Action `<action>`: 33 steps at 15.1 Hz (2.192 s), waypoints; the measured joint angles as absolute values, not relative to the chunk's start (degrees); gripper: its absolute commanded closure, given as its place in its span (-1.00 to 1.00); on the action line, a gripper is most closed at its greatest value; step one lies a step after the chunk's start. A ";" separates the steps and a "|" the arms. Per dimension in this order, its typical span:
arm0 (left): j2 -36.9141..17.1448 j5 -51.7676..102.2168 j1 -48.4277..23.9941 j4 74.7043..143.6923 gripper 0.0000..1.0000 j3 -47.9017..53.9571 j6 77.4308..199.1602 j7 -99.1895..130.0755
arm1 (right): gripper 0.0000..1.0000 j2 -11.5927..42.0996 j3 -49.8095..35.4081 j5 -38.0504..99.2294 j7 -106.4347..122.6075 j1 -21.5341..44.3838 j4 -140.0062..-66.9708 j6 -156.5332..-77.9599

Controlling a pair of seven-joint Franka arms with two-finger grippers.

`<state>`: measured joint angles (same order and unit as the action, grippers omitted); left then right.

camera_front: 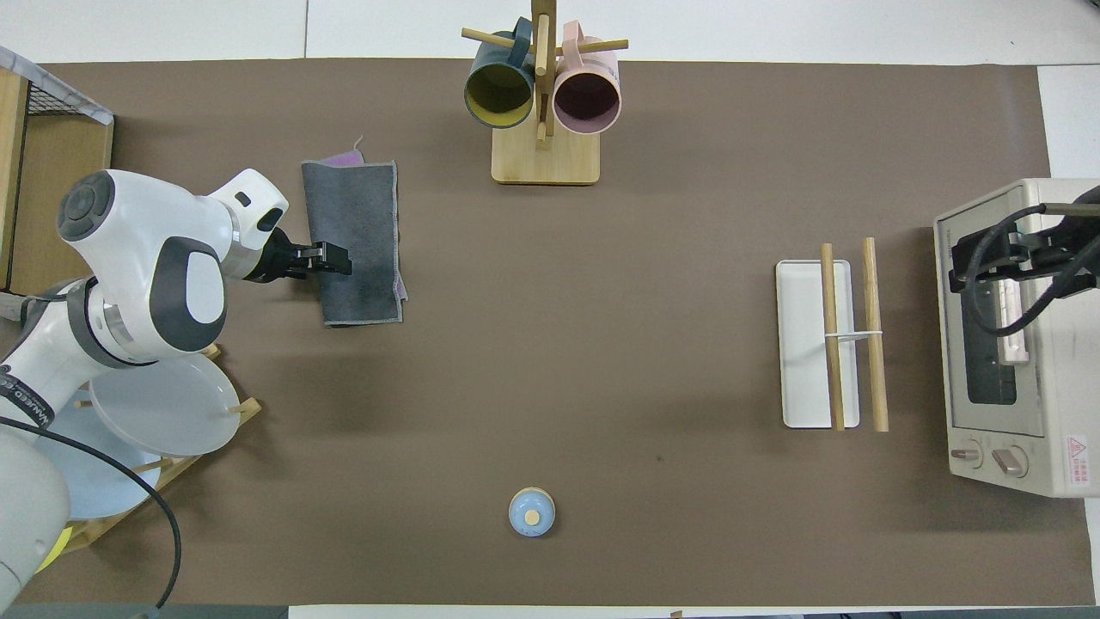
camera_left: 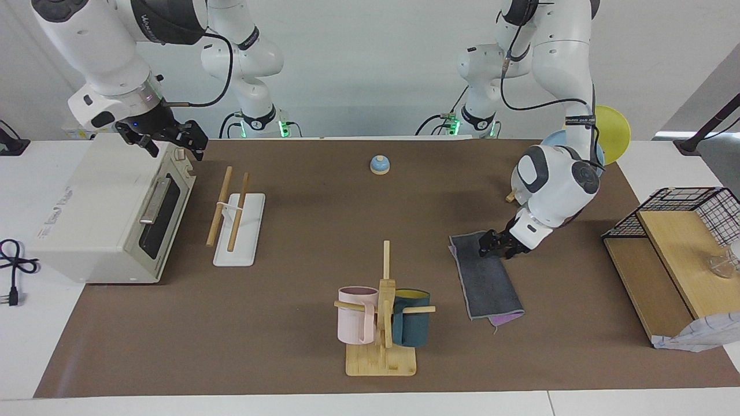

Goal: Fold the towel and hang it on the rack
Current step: 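Carry the towel toward center with the left gripper while the right gripper approaches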

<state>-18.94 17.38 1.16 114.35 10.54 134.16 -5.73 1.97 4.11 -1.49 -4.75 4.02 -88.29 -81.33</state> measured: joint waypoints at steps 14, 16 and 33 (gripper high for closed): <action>-19.48 19.65 1.19 114.35 1.00 10.45 134.27 -5.73 | -1.00 0.37 4.21 6.80 -4.56 3.85 -93.08 -86.80; -19.49 21.49 1.30 114.27 1.00 10.34 134.15 -5.68 | -1.00 0.31 4.34 9.60 -6.26 3.52 -93.98 -88.08; -9.84 14.20 1.10 95.10 1.00 22.42 112.63 75.62 | -1.00 -3.73 3.85 35.53 -52.51 12.95 -106.39 -112.12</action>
<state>-9.84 14.20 1.10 95.10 22.42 112.63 75.62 -3.73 3.85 35.53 -52.51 12.95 -106.39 -112.12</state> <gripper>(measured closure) 0.982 0.000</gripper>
